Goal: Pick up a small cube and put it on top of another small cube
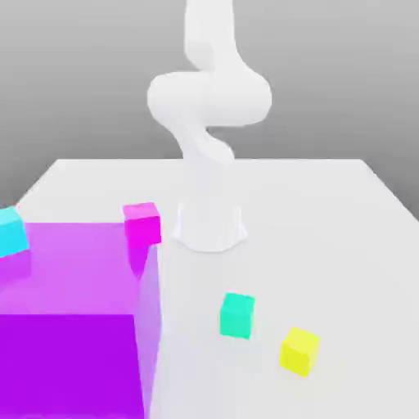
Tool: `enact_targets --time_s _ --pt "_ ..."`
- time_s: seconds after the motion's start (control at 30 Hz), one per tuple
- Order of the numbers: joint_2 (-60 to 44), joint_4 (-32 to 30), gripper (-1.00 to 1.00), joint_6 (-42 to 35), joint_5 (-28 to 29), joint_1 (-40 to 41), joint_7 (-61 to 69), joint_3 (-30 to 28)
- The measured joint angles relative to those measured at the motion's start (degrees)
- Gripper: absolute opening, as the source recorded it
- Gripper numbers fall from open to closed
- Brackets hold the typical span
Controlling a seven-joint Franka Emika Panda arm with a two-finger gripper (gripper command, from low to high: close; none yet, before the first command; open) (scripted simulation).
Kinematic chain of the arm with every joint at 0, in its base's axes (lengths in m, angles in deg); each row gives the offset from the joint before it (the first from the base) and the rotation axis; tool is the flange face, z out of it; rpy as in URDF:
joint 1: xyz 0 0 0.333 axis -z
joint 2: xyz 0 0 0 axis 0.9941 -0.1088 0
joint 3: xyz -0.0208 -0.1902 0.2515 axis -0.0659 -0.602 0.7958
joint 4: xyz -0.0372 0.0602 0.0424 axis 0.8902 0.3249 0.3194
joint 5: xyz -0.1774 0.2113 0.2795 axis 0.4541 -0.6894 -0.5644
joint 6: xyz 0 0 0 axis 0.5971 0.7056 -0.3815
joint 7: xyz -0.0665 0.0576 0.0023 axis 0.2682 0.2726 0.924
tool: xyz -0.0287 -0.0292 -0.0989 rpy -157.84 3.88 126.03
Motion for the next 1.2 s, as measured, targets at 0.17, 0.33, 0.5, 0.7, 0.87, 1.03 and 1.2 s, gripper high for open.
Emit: enact_targets --time_s 0.17,0.33,0.5,0.7,0.87,1.03,1.2 --pt "-8.22 -9.19 0.0 7.07 -2.87 -0.83 -2.73 0.26" --pt "-16.36 -18.64 0.0 14.15 -4.8 -1.5 -6.29 2.45" --pt "-25.67 -29.34 0.0 22.46 -4.86 -1.77 -12.21 6.18" --pt "-39.76 -34.43 0.0 33.18 -2.28 -1.24 -18.29 8.81" --pt "-44.57 -33.48 0.0 37.04 -0.62 -0.99 -19.17 8.35" --pt "-49.21 -32.84 0.0 41.08 2.37 -2.97 -21.26 5.58" --pt "-53.81 -32.68 0.0 45.2 3.61 -6.8 -22.67 1.75"
